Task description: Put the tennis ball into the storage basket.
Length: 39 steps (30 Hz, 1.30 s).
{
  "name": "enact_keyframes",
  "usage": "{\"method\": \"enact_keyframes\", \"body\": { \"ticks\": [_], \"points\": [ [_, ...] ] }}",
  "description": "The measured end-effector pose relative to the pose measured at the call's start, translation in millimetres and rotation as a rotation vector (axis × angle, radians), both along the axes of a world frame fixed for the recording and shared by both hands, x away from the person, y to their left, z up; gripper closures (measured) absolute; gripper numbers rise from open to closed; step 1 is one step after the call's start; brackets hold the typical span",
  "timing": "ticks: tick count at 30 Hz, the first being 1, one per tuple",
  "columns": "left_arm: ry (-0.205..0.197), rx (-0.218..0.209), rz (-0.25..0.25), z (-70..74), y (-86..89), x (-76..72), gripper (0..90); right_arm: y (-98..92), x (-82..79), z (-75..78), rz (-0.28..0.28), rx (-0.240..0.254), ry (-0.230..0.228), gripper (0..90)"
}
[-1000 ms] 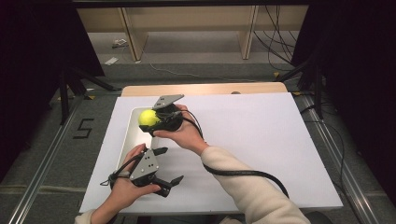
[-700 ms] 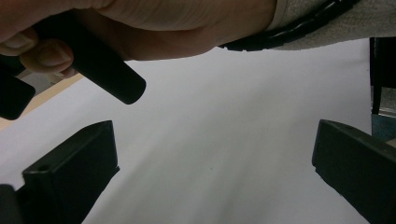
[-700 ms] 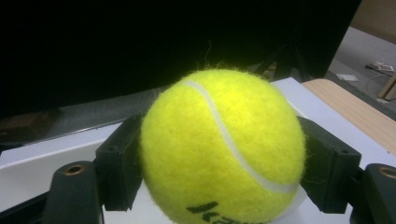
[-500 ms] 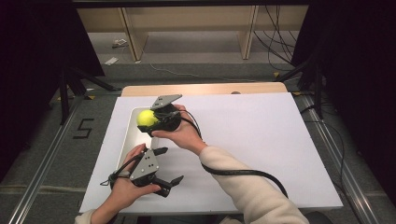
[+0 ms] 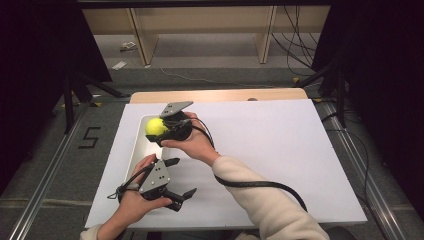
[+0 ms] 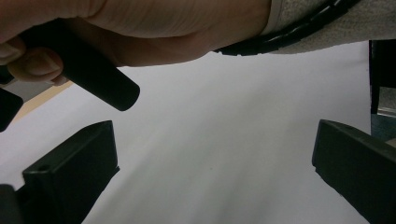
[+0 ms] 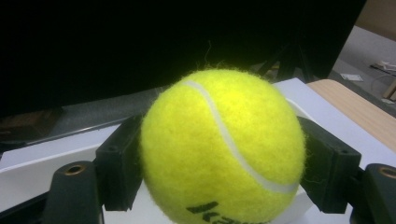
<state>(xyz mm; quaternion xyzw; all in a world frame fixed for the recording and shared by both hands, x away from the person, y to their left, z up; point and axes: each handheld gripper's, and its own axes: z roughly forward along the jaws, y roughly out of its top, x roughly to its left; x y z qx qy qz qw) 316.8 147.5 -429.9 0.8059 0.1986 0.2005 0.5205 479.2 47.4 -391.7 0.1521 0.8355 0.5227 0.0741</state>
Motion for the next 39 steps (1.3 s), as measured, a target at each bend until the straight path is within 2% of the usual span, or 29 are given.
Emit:
{"method": "enact_keyframes", "body": {
  "ticks": [39],
  "points": [
    [-0.001, 0.005, -0.004, 0.0, 0.0, 0.0, 0.0, 8.7, 1.7, -2.5, 0.017, -0.013, 0.011, 26.3]
  ]
}}
